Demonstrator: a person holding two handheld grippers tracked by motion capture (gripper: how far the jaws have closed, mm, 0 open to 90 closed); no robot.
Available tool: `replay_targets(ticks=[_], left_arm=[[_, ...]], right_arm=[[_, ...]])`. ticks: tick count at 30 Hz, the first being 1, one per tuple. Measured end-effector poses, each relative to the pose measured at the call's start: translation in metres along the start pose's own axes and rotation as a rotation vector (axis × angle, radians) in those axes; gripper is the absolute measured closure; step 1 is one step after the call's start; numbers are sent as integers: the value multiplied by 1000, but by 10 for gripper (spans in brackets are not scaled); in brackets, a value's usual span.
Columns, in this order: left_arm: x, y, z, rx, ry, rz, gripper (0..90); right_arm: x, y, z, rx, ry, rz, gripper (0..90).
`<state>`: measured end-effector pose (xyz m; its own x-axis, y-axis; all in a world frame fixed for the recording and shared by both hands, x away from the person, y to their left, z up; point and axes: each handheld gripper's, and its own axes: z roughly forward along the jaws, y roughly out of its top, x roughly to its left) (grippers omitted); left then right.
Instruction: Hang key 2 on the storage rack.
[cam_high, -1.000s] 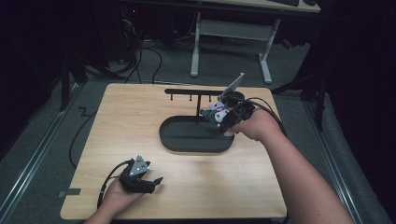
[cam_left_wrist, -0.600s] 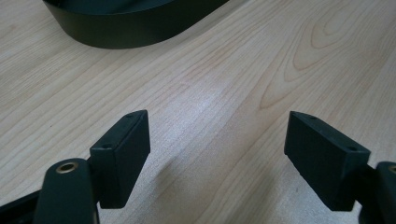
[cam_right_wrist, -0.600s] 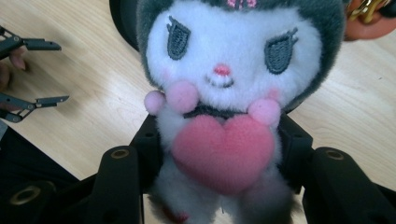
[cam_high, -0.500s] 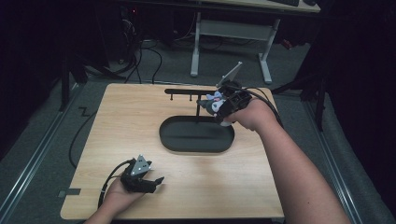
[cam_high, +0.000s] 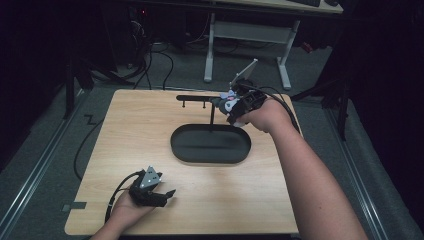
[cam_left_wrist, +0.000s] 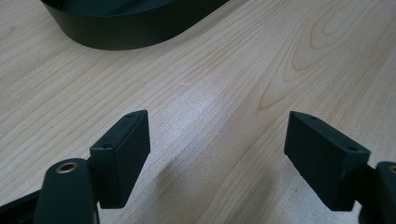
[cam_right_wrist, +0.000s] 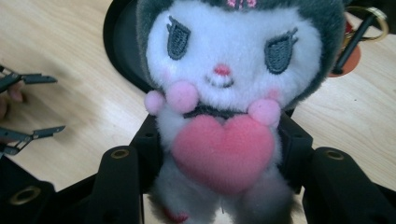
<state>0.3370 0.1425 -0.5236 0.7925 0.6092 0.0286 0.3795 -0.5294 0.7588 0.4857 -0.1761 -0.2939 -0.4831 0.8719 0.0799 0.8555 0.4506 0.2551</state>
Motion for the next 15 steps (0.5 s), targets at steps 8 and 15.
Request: replay_targets(ticks=[8, 15], left_arm=[[-1, -1, 1, 6, -7, 6, 231], [-4, 0, 3, 17, -13, 19, 232]], right_arm=[[-13, -11, 8, 11, -2, 30, 488], [-17, -28, 23, 39, 5, 32, 486]])
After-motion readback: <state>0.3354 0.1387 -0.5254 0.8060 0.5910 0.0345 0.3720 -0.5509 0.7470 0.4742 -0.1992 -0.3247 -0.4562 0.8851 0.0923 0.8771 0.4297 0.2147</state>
